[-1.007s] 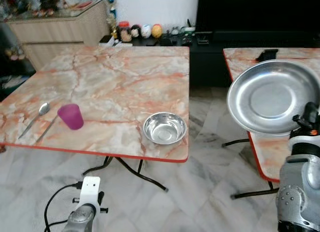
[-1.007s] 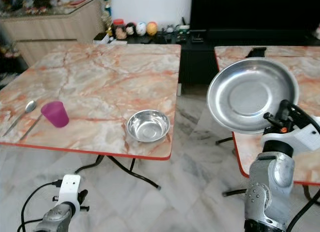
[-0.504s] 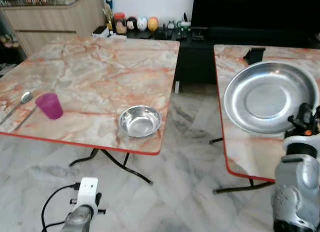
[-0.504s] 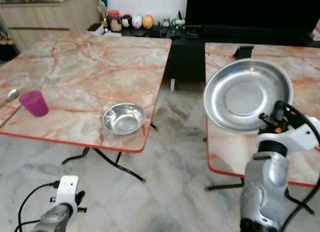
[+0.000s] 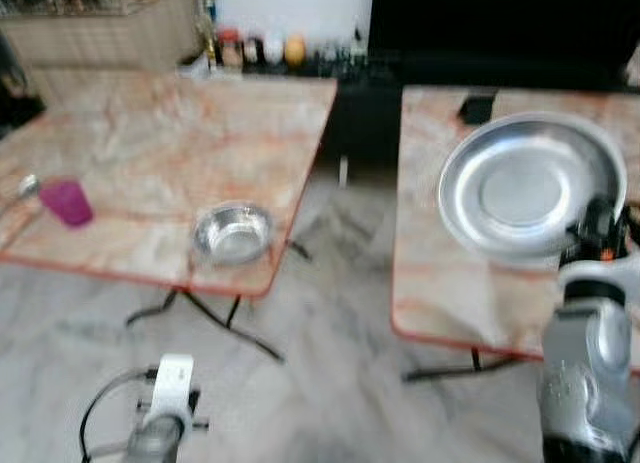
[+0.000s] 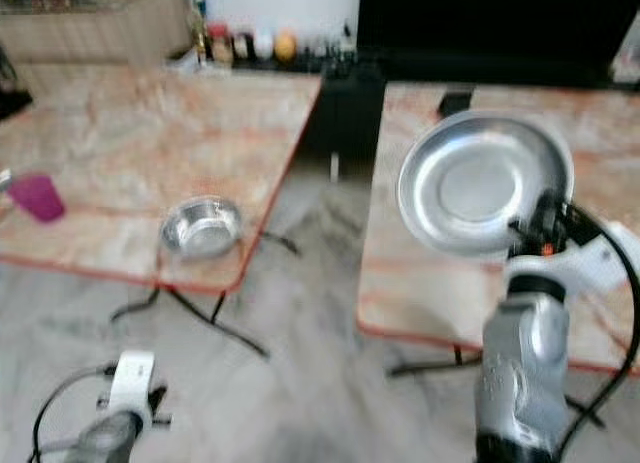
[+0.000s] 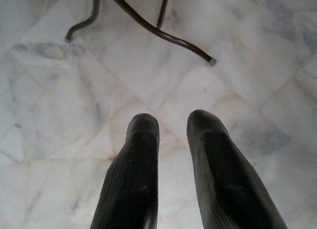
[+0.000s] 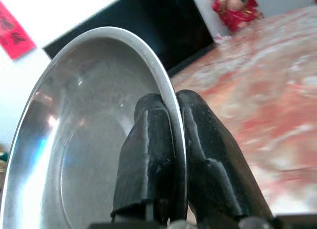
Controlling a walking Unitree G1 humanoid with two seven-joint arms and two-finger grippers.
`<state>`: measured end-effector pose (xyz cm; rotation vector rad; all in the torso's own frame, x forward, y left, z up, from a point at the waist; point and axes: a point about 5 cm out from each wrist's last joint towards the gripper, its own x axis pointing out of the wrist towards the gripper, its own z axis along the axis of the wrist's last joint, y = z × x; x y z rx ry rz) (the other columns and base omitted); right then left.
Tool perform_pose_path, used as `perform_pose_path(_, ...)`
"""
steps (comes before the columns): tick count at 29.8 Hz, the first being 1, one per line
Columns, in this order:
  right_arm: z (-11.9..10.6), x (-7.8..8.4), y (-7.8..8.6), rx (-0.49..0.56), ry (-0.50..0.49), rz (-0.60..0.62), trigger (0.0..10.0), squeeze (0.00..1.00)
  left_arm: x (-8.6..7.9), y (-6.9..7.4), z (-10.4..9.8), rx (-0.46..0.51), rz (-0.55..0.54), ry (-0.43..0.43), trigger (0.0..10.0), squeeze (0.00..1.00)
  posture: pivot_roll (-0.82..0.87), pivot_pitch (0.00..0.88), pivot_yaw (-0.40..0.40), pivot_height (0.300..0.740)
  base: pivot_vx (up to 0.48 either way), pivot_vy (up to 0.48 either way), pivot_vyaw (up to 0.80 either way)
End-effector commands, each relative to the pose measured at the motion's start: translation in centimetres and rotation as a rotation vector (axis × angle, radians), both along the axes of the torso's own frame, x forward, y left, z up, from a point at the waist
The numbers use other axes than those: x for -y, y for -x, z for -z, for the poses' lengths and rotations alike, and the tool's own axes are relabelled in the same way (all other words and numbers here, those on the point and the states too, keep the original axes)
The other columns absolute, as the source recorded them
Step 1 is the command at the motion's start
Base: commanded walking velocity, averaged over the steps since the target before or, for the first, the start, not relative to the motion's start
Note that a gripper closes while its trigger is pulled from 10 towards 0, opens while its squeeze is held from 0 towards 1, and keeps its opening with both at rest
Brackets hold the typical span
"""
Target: Setting the table
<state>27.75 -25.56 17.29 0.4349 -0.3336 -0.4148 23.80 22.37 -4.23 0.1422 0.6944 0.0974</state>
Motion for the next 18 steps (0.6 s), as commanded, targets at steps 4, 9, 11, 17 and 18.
perform_pose_path(4, -0.58, 0.35, 0.11, 0.022, 0.001, 0.018, 10.0, 0.0, 0.31, -0.01, 0.1, -0.008, 0.006, 0.001, 10.0, 0.0, -0.02, 0.0, 0.031, 0.74, 0.0, -0.288, 0.0)
perform_pose_path(9, -0.57, 0.38, 0.07, 0.021, 0.002, 0.02, 10.0, 0.0, 0.29, -0.02, 0.09, -0.008, 0.004, 0.002, 10.0, 0.0, -0.02, 0.0, 0.032, 0.74, 0.0, -0.288, 0.0)
perform_pose_path(11, -0.56, 0.41, 0.07, 0.019, 0.003, 0.021, 10.0, 0.0, 0.32, -0.02, 0.1, -0.008, 0.005, 0.002, 10.0, 0.0, -0.02, 0.0, 0.033, 0.74, 0.0, -0.289, 0.0)
perform_pose_path(17, -0.49, 0.38, 0.02, 0.015, 0.002, 0.02, 10.0, 0.0, 0.39, 0.0, 0.13, -0.009, 0.006, 0.005, 10.0, 0.0, -0.03, 0.0, 0.032, 0.74, 0.0, -0.287, 0.0)
perform_pose_path(18, -0.52, 0.38, 0.01, 0.015, 0.002, 0.02, 10.0, 0.0, 0.4, -0.01, 0.12, -0.009, 0.006, 0.005, 10.0, 0.0, -0.03, 0.0, 0.032, 0.74, 0.0, -0.289, 0.0)
